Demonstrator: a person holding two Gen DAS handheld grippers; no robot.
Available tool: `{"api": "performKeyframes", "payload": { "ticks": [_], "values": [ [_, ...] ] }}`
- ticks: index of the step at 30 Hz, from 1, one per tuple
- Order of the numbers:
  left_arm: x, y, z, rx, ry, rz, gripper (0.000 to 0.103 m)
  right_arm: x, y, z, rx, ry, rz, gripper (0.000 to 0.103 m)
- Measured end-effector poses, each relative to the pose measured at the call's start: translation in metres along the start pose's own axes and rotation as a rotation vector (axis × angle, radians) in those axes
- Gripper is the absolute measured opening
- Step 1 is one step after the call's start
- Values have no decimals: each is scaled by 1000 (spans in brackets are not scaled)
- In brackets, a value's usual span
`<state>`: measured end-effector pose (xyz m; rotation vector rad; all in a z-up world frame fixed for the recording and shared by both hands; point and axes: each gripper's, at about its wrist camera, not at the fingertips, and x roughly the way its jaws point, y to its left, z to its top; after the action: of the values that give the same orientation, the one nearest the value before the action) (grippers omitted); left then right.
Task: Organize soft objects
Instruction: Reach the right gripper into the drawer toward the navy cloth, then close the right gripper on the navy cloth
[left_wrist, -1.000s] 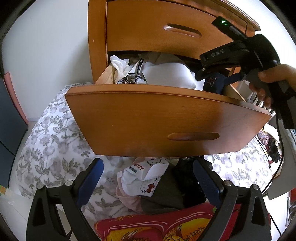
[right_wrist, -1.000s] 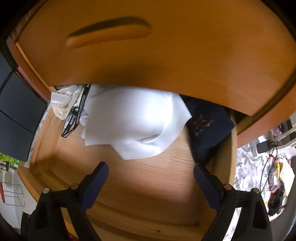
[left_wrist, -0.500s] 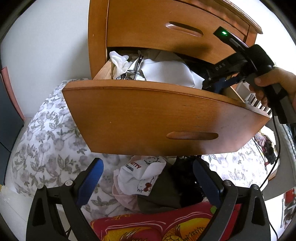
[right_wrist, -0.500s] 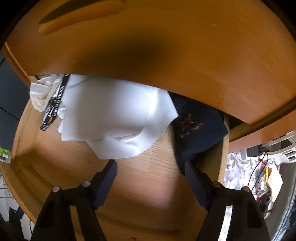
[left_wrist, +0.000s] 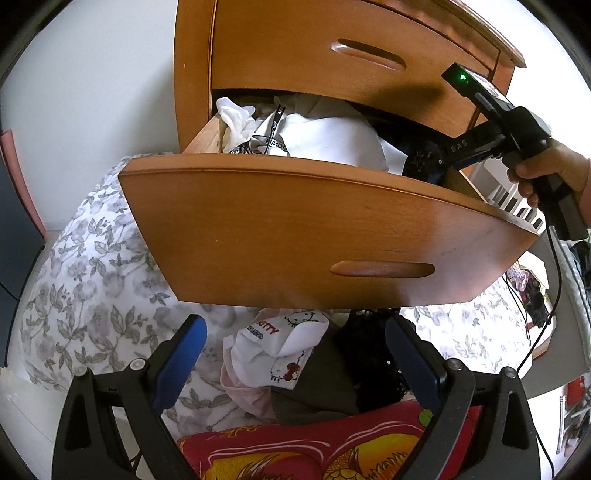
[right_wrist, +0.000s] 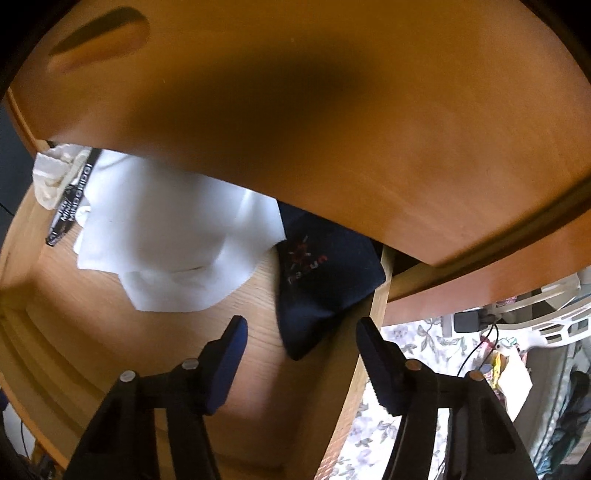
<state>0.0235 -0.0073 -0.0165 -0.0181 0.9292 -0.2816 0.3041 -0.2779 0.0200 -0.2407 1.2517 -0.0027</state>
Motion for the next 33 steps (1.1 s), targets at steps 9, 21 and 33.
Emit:
{"api": "performKeyframes", "payload": {
  "ticks": [9,21,33],
  "values": [
    [1,-1,0,1,4,0,97,16,15,7,-117,12,-62,59],
    [4,0,1,-2,14,-11,97,25,40,6,-266,4,-154,53],
    [7,0,2,-5,26,-16,97,37,48,4,-302,-21,-245,20]
  ]
}}
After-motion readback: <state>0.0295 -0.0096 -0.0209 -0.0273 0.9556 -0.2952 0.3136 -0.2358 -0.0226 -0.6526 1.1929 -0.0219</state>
